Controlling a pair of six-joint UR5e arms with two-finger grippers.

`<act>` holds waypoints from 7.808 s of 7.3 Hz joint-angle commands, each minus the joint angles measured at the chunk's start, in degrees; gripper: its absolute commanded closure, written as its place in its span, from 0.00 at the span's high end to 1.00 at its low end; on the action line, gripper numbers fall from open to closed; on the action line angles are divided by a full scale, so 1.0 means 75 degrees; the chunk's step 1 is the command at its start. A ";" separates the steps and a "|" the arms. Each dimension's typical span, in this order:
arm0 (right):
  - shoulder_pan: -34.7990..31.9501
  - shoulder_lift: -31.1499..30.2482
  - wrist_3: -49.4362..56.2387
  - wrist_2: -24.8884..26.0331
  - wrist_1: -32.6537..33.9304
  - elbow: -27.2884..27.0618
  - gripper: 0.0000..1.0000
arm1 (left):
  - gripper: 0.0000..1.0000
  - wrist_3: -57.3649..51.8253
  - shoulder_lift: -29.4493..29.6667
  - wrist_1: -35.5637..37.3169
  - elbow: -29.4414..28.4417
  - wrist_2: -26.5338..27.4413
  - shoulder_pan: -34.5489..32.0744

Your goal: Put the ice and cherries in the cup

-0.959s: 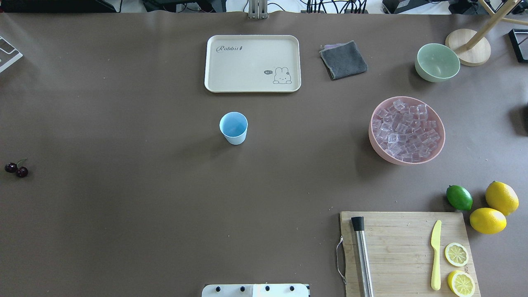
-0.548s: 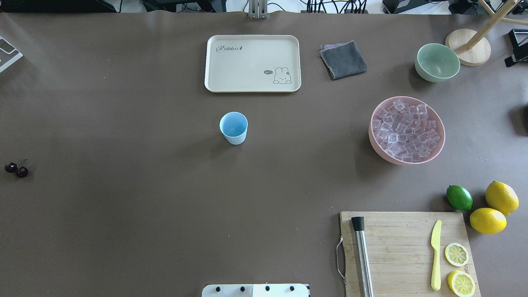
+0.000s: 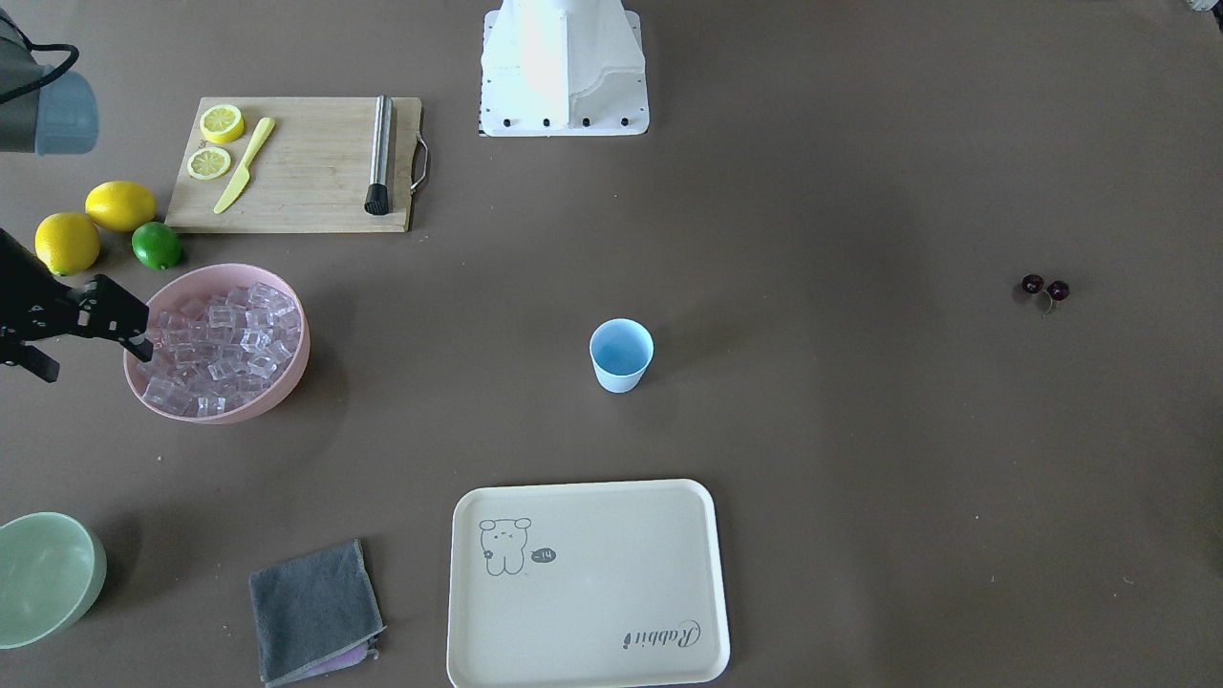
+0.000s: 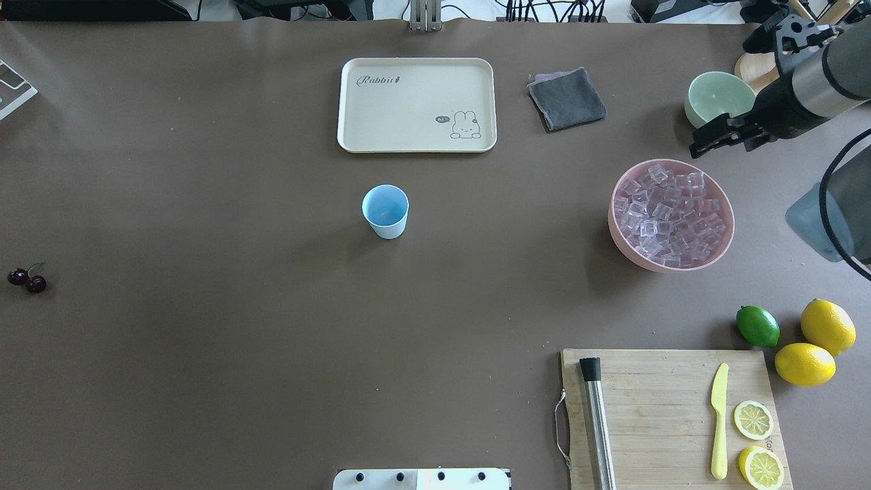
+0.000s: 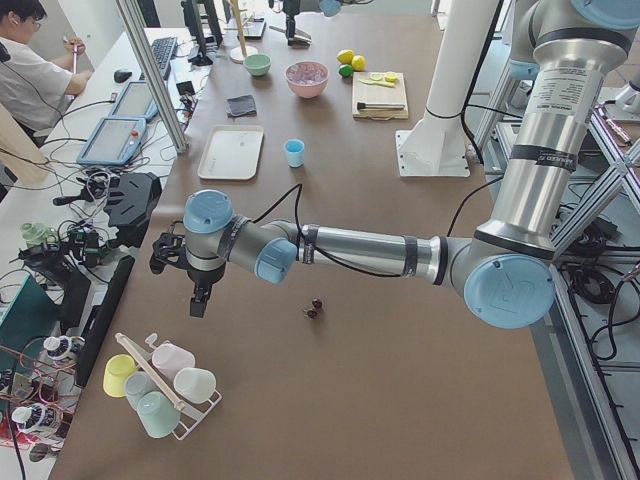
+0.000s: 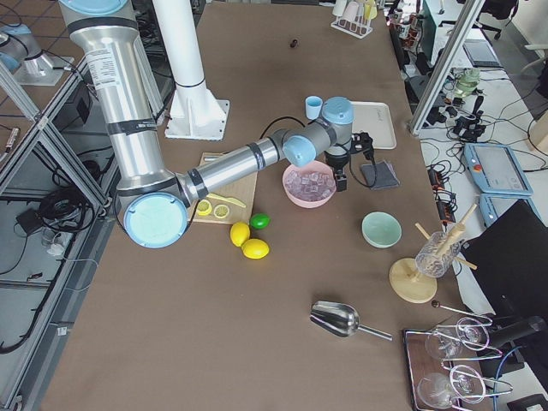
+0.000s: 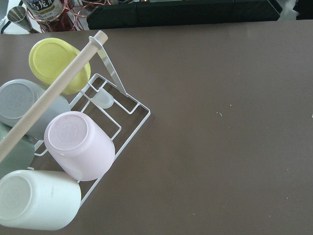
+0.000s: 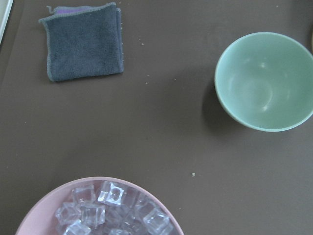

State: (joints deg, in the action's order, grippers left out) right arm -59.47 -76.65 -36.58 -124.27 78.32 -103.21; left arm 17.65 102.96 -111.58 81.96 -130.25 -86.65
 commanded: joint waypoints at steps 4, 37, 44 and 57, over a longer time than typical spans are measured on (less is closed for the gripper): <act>0.1353 -0.0034 -0.0654 0.0561 0.0010 -0.0137 0.74 | 0.99 -0.0010 -0.0028 -0.0134 0.0006 0.0000 0.0033; 0.4014 0.3141 -0.5434 0.4707 -0.0840 0.0432 0.00 | 0.99 0.0095 -0.0450 -0.0744 0.1071 -0.0268 0.0842; 0.4295 0.4478 -0.5447 0.5763 -0.2334 0.2675 0.00 | 0.99 0.0095 -0.0544 -0.0756 0.1142 -0.0469 0.1088; 0.1099 0.1748 -0.3120 0.1476 -0.0025 -0.0121 1.00 | 0.99 0.0095 -0.0637 -0.0720 0.1587 -0.0375 0.1076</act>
State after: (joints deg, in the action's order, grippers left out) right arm -48.18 -61.96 -63.56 -111.18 69.49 -100.29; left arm 18.37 98.45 -117.05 93.00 -133.11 -78.55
